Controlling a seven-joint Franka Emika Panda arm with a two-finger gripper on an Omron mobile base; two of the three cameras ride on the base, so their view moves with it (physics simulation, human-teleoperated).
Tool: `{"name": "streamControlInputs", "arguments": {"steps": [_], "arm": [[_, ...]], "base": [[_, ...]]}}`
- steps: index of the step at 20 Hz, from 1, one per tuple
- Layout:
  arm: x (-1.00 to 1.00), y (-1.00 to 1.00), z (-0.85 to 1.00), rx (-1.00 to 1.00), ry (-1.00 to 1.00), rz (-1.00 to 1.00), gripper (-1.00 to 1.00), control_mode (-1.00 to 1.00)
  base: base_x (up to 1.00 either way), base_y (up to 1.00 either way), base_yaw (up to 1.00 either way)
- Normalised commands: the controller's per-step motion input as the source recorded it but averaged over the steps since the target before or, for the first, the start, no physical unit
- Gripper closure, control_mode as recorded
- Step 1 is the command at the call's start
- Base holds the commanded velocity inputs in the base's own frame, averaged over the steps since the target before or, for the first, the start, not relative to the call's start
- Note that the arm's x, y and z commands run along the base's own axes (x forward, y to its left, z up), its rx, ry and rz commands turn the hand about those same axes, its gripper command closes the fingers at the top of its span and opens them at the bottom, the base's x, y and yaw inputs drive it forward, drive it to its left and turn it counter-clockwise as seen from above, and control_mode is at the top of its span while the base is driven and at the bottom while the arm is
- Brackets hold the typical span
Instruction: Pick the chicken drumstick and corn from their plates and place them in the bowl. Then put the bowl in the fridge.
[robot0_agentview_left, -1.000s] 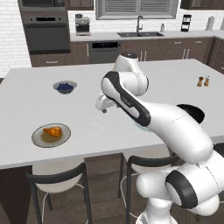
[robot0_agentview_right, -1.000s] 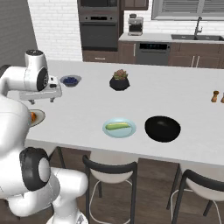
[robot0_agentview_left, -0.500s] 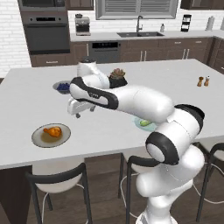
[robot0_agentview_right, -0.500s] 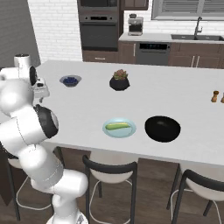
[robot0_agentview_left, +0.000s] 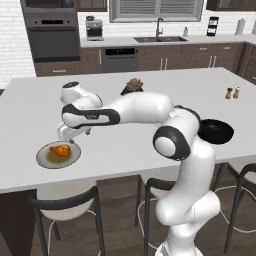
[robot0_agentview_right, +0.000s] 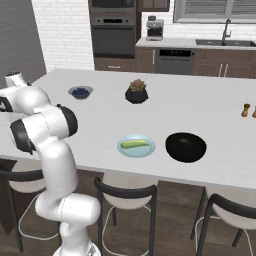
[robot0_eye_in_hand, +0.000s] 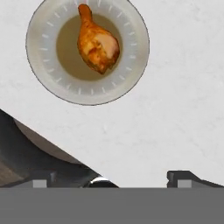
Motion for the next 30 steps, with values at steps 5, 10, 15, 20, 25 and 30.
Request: {"name": "streamControlInputs", "arguments": {"steps": [5, 10, 15, 20, 25, 30], "arm": [[0.35, 0.28, -0.40, 0.00, -0.01, 0.00, -1.00, -1.00], [0.21, 0.26, -0.52, 0.00, 0.00, 0.02, -1.00, -1.00], [0.49, 0.15, -0.36, 0.00, 0.00, 0.02, -1.00, -1.00], [0.61, 0.22, -0.48, 0.00, 0.00, 0.00, -1.00, -1.00], [0.22, 0.11, -0.42, 0.00, 0.00, 0.01, -1.00, -1.00], [0.20, 0.18, -0.24, 0.00, 0.00, 0.00, -1.00, -1.00]], "base": [[0.00, 0.00, 0.00], [0.00, 0.00, 0.00], [0.00, 0.00, 0.00], [0.00, 0.00, 0.00], [0.00, 0.00, 0.00], [0.00, 0.00, 0.00]]}}
